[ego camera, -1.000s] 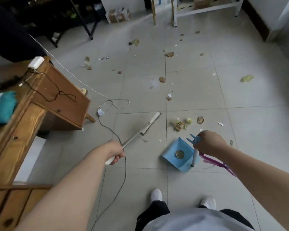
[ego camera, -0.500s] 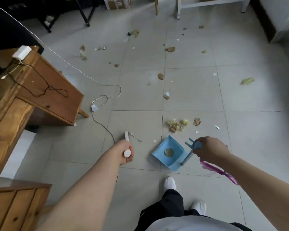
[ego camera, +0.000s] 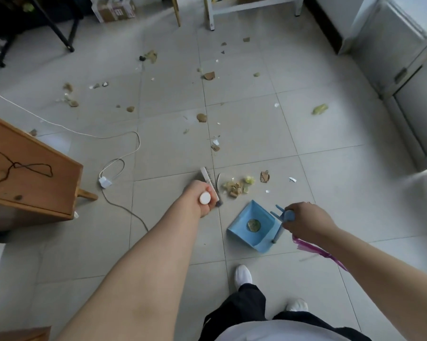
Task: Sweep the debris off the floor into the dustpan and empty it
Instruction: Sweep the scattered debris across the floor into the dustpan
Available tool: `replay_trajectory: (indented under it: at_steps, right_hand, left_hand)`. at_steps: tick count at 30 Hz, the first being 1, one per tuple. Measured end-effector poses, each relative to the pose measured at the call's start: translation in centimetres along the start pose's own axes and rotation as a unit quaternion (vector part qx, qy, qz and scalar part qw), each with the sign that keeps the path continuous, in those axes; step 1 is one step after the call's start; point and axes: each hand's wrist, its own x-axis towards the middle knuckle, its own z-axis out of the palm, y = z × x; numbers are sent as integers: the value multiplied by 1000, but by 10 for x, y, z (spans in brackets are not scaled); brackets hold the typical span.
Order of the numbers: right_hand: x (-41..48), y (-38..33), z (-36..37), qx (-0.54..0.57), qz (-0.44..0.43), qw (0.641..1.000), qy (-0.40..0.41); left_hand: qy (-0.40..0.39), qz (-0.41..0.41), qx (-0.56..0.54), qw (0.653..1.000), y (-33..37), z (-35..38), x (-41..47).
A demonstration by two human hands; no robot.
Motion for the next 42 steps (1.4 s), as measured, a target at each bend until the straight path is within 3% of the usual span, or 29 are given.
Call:
replay_trajectory:
  at_steps: [8, 16, 23, 31, 37, 42]
  right_hand:
    - [-15, 31, 10, -21, -5, 999, 24]
    - [-64, 86, 13, -24, -27, 998, 44]
    - [-106, 120, 20, -28, -12, 998, 47]
    - [-133, 157, 26, 33, 72, 995, 58]
    - [-152, 185, 33, 77, 119, 988, 66]
    - [-173, 206, 38, 120, 151, 978, 74]
  left_hand:
    - [63, 12, 57, 996, -27, -33, -17]
    - [108, 5, 45, 993, -114, -45, -55]
    - [58, 4, -39, 998, -169, 6, -71]
    - [9, 42, -123, 992, -142, 32, -52]
    - [-42, 5, 69, 997, -149, 55, -75]
    - [-53, 10, 258, 965, -193, 103, -110]
